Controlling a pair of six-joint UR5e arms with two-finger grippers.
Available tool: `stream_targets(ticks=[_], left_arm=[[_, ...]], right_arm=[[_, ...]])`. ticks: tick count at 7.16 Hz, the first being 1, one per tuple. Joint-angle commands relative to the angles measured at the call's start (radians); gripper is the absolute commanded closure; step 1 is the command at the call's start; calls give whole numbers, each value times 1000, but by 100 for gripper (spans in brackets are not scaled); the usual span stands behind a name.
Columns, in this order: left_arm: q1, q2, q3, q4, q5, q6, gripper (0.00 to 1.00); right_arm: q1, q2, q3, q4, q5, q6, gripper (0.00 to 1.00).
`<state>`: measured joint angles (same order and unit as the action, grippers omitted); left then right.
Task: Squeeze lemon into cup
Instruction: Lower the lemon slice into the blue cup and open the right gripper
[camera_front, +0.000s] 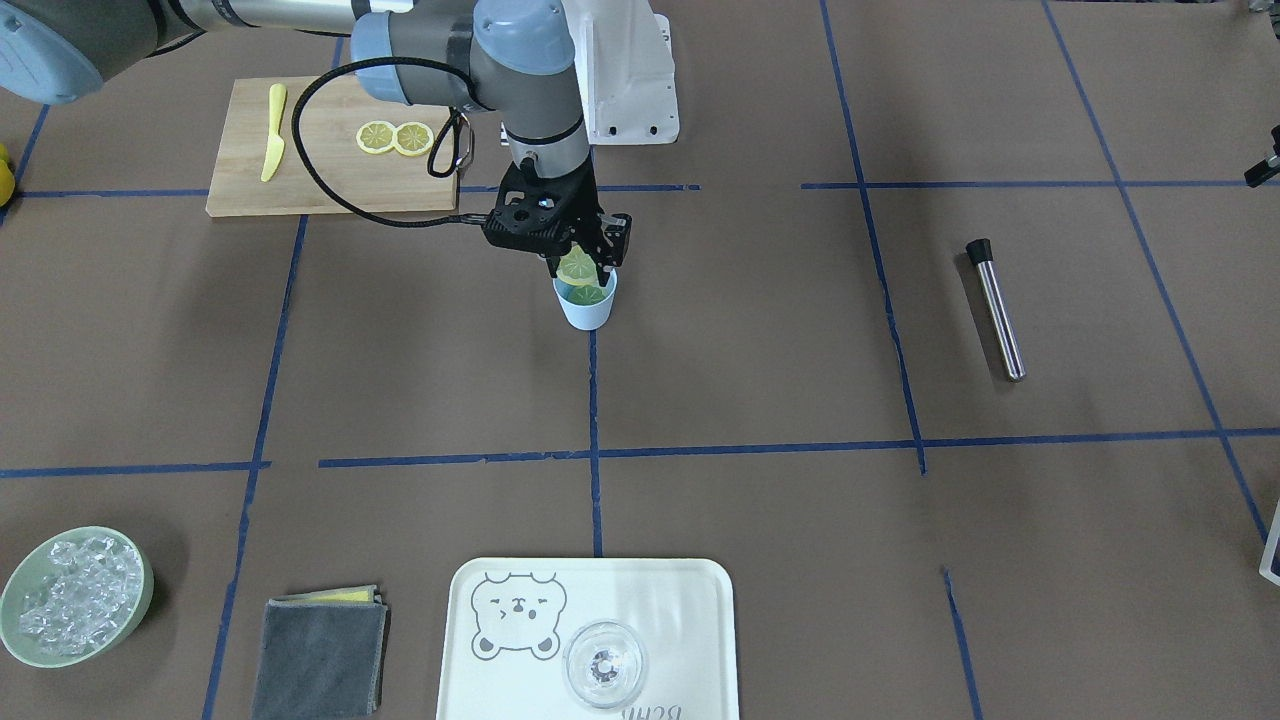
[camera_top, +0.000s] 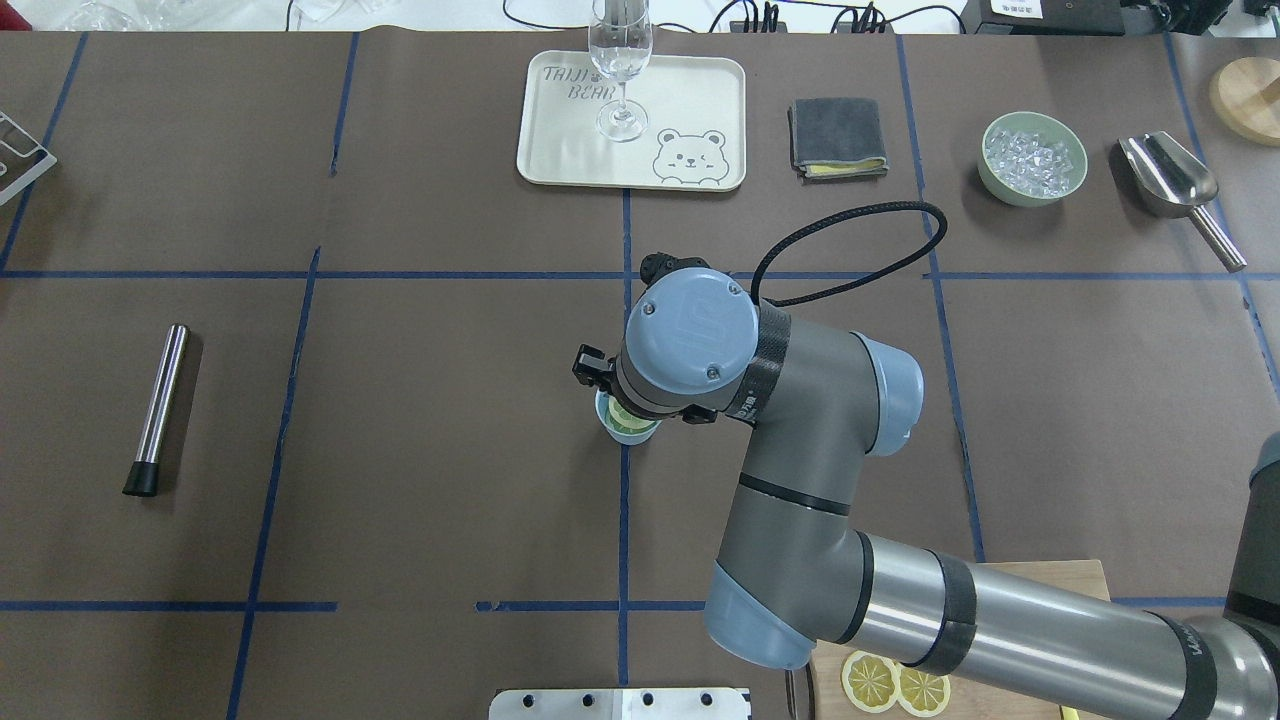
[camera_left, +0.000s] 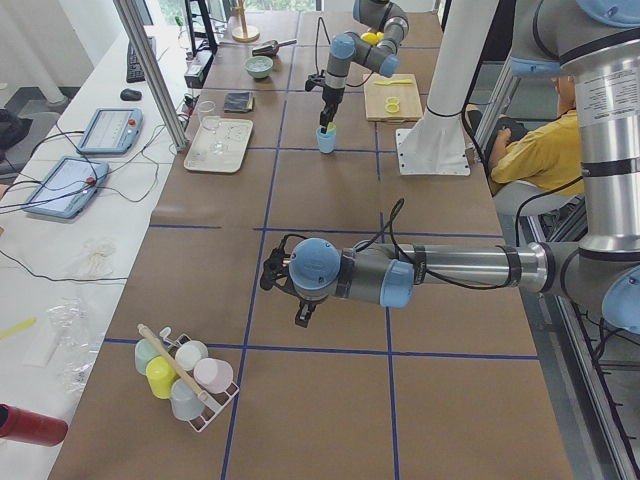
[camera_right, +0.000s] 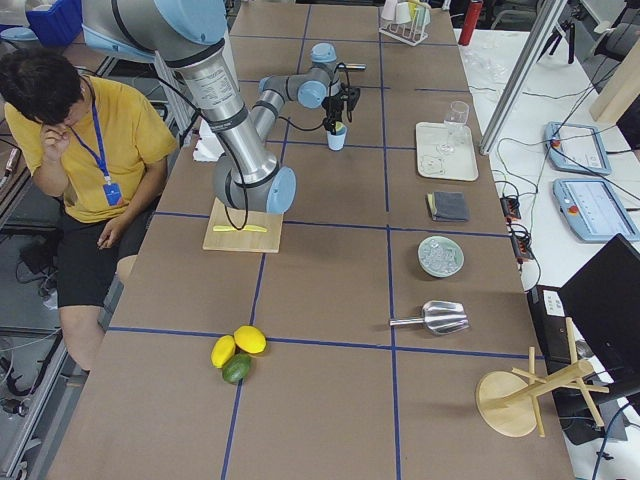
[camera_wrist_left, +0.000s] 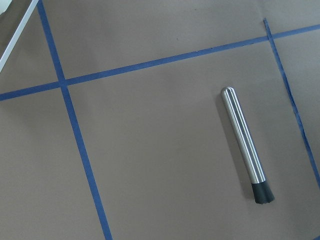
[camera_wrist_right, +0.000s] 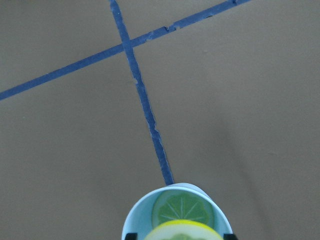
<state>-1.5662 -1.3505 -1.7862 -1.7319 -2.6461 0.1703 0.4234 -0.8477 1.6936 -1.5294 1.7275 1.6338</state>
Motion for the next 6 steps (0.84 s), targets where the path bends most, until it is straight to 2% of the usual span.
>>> stream_targets(ticks=[1,2,3,4,6], left_arm=[[0,4,-4,0,0,0,0],[0,4,2,0,0,-6,0],[2,2,2,0,0,-8,0],[5,-5,2,0,2,-11,0],[12,-13,5,-58,5,-14,0]], right_arm=[[0,1,-2,0,1,-2,29],[0,1,-3,0,1,-3,21],[0,1,-2,5,3,-5,21],[0,4,8,3,19,-3,0],[56,-40,88,-5,123,-5,0]])
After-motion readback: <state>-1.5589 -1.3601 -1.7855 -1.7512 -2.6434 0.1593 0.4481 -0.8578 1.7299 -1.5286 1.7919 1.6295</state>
